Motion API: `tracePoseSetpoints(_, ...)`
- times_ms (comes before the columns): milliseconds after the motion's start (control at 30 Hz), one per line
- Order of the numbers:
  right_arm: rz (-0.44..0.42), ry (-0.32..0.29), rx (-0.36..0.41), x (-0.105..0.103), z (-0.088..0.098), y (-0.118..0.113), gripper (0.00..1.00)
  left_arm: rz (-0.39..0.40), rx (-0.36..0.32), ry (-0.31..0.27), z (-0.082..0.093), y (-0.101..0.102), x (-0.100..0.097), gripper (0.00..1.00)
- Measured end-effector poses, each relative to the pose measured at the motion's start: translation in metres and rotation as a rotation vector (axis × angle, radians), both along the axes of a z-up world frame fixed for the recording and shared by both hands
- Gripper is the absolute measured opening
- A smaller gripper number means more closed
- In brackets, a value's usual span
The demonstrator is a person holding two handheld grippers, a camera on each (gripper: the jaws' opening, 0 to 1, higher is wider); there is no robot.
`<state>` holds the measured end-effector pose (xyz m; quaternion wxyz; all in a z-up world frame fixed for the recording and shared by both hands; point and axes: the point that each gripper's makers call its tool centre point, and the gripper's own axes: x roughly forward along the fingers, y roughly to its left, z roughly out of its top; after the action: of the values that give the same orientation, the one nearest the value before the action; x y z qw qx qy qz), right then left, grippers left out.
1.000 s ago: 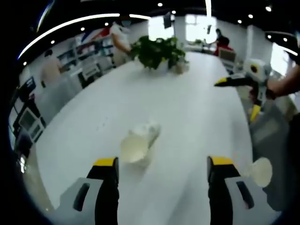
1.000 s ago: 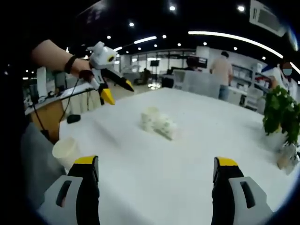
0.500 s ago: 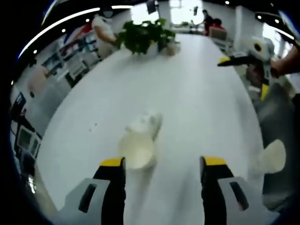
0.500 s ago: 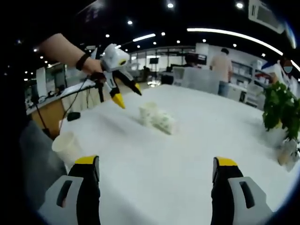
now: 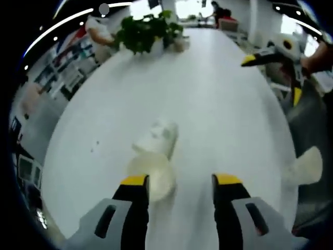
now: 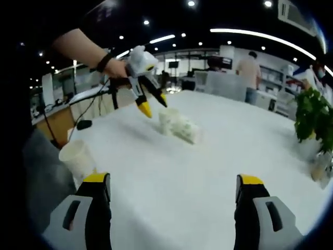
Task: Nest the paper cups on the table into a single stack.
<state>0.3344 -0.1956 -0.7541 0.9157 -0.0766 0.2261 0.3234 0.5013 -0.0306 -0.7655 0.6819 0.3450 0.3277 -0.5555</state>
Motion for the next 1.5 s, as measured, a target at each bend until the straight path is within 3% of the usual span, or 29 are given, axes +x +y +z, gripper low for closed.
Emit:
tracePoseSetpoints(333,-0.004,0.004,-0.008,0.004,-0.002,-0.003,0.98,-0.002,0.027,0.019,-0.011,-0.007,0.008,0.41)
tracePoseSetpoints(533,-0.007,0.003,-0.006,0.008,-0.002,-0.007,0.98,-0.048,0.067,0.016,-0.016,-0.007,0.005,0.32)
tracePoseSetpoints(633,-0.008,0.001,-0.006,0.009,-0.002,-0.008,0.98,-0.062,0.098,0.039,-0.022,-0.003,0.003,0.22)
tracePoseSetpoints(933,-0.011,0.003,-0.002,0.009,-0.003,-0.006,0.98,-0.076,0.107,0.036,-0.026,-0.004,0.002,0.13)
tracePoseSetpoints(1100,-0.007,0.011,-0.005,0.007,-0.005,-0.004,0.97,-0.058,0.100,0.055,-0.027,-0.003,0.002,0.02)
tracePoseSetpoints(1167,-0.005,0.010,-0.007,0.007,-0.004,-0.005,0.97,-0.067,0.096,0.031,-0.024,-0.004,0.002,0.01)
tracePoseSetpoints(1500,-0.025,0.006,-0.003,0.008,-0.001,-0.007,0.97,-0.064,0.107,0.039,-0.022,0.001,-0.007,0.01)
